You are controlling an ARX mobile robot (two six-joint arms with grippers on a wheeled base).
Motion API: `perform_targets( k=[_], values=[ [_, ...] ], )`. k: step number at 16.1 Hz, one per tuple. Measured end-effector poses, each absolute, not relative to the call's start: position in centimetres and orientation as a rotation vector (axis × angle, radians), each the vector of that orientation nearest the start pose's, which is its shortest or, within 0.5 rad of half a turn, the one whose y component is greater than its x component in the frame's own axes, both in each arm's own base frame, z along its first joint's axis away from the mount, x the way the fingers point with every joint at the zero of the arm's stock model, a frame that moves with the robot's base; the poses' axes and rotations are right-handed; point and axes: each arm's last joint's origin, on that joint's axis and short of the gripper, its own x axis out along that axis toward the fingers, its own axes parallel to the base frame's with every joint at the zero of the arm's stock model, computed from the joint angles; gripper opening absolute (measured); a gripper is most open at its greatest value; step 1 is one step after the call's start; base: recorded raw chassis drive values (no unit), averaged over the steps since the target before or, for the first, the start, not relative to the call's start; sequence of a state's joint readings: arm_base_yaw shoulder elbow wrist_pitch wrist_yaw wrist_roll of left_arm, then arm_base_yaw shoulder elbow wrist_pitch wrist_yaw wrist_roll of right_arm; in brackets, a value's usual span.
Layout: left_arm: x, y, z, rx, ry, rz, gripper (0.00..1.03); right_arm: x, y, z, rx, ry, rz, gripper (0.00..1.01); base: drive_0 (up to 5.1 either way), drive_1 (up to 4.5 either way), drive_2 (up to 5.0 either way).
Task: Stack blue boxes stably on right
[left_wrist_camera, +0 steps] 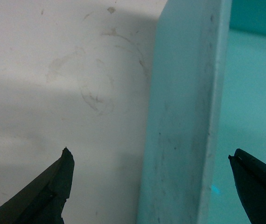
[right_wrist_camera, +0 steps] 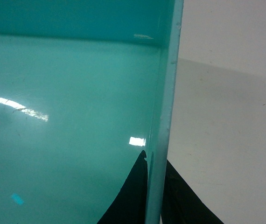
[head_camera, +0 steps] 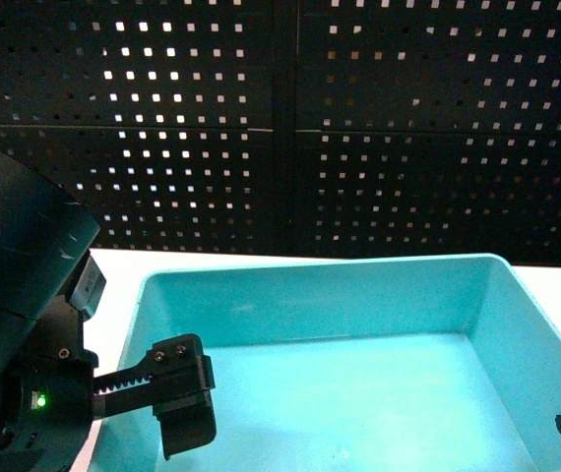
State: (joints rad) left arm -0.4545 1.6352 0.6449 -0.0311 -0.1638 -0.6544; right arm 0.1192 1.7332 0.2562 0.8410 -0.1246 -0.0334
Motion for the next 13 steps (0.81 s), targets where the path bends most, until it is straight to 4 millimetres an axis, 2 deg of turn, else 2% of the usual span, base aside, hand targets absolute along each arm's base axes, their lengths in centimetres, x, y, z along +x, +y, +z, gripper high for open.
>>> perform_targets(
  k=[3, 6, 7, 11, 13],
  values=[
    [23.8, -11.6, 10.6, -0.309, 1.032, 0.084, 0.95, 21.5, 3.0, 6.6, -0.035, 0.629, 0.24, 0.07, 0.0, 0.0, 0.0],
    [23.2, -11.8, 10.1, -0.289, 1.038, 0.122, 0.68, 21.5, 2.7, 6.1, -0.022, 0.622, 0.231, 0.07, 0.0, 0.0, 0.0],
    [22.2, -13.1, 10.4, -0.188, 1.01, 0.069, 0.02, 20.6, 2.9, 5.8, -0.022, 0.585, 0.24, 0.07, 0.0, 0.0, 0.0],
    [22.0, -13.2, 10.6, -0.176, 1.004, 0.081, 0.02, 20.7, 2.9, 5.8, -0.013, 0.585, 0.25, 0.07, 0.0, 0.0, 0.0],
    [21.7, -13.2, 11.4, -0.174, 0.993, 0.074, 0.02, 21.4, 2.6, 6.1, 0.009, 0.598, 0.252, 0.07, 0.0, 0.0, 0.0]
  ],
)
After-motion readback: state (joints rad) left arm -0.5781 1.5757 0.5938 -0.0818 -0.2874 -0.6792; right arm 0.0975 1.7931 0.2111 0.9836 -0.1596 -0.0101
